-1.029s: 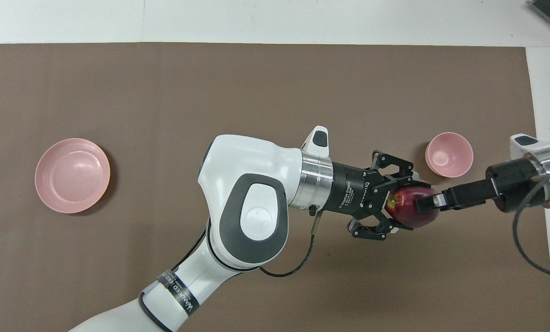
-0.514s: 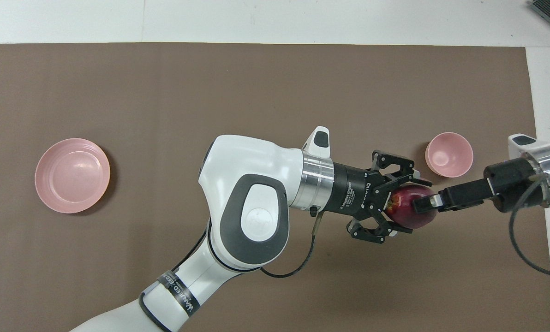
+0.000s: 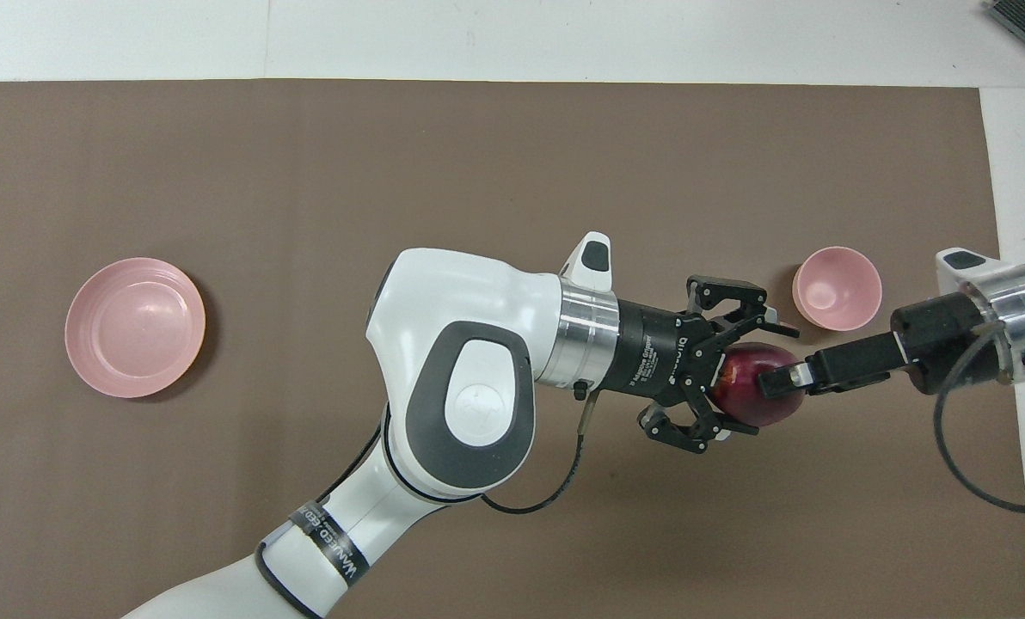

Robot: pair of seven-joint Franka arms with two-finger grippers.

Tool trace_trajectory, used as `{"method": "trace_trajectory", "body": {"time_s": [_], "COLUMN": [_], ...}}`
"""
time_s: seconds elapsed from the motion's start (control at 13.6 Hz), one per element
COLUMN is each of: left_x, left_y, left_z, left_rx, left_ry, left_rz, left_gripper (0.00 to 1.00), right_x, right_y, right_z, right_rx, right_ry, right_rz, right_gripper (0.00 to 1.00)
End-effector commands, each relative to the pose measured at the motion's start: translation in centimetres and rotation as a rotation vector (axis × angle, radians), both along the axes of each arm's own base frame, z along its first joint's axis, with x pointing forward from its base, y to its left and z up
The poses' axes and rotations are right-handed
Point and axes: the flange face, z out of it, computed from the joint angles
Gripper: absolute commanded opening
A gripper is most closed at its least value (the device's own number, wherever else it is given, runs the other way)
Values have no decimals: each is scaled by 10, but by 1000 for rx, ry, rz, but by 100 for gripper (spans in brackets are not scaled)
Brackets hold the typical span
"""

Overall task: Move apple from plate to bowl
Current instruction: 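Open the left gripper and withdraw it while the right gripper holds apple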

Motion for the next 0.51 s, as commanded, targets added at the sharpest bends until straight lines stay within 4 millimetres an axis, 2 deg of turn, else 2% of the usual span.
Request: {"method": "trace_trajectory", "body": {"time_s": [0.0,0.15,0.22,0.44], "left_x": [20,29,40,56], "left_y": [35,54,71,114], "left_z": [-5,-9,-10,-19], "left_rx": [38,73,94,266], "left_ry": [-5,-17,-29,-131], "left_rz": [-67,-124,-129,-235], "left_gripper": [100,100,100,100], "right_x": [4,6,10,26], "right_y": [0,-5,-12,-33], "right_z": [2,0,0,-6], "right_rx": [-37,-68,-100,-271], "right_ry": [4,-10,-33,-92], "right_rz": [10,23,38,68], "right_gripper": [0,0,0,0]}}
